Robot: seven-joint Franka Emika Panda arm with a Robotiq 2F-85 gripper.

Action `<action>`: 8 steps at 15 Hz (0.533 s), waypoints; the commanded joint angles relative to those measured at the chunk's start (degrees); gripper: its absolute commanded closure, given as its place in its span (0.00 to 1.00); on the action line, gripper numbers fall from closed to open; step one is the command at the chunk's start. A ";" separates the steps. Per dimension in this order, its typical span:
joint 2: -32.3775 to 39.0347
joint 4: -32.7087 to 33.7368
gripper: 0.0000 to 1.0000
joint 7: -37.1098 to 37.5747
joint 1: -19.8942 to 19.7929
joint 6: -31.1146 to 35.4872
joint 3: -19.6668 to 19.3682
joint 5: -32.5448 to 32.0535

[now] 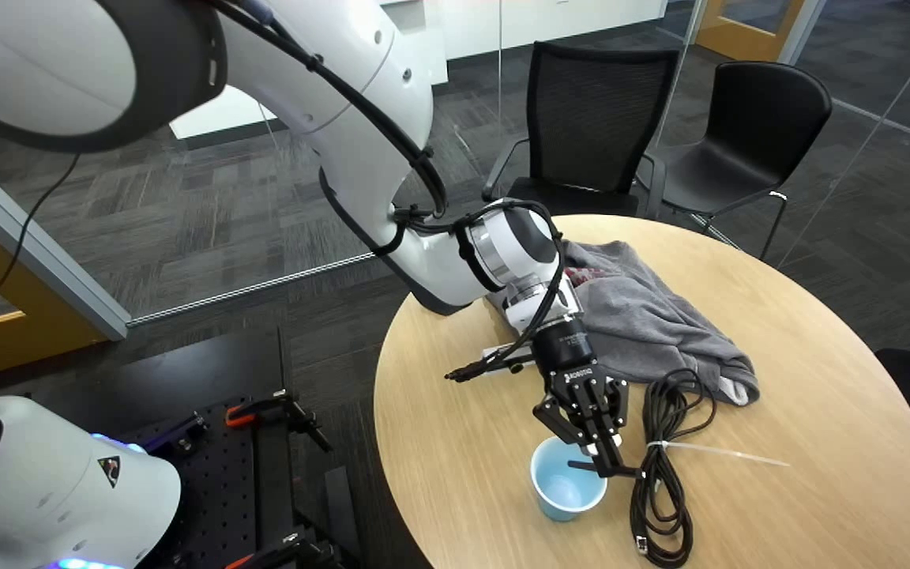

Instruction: Put the pen inside the blue cup

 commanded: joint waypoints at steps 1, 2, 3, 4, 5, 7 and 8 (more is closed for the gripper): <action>3.16 3.37 0.97 0.52 -0.92 -2.54 1.29 -0.26; 3.88 3.90 0.97 0.31 -0.95 -2.55 1.35 -0.14; 4.58 4.47 0.97 0.27 -0.93 -2.66 1.36 -0.05; 5.19 4.93 0.97 0.08 -0.95 -2.66 1.42 0.06; 5.79 5.41 0.97 0.04 -0.93 -2.68 1.45 0.12; 6.87 6.38 0.97 -0.09 -0.83 -2.76 1.49 0.23; 7.35 6.82 0.97 -0.15 -0.78 -2.81 1.52 0.30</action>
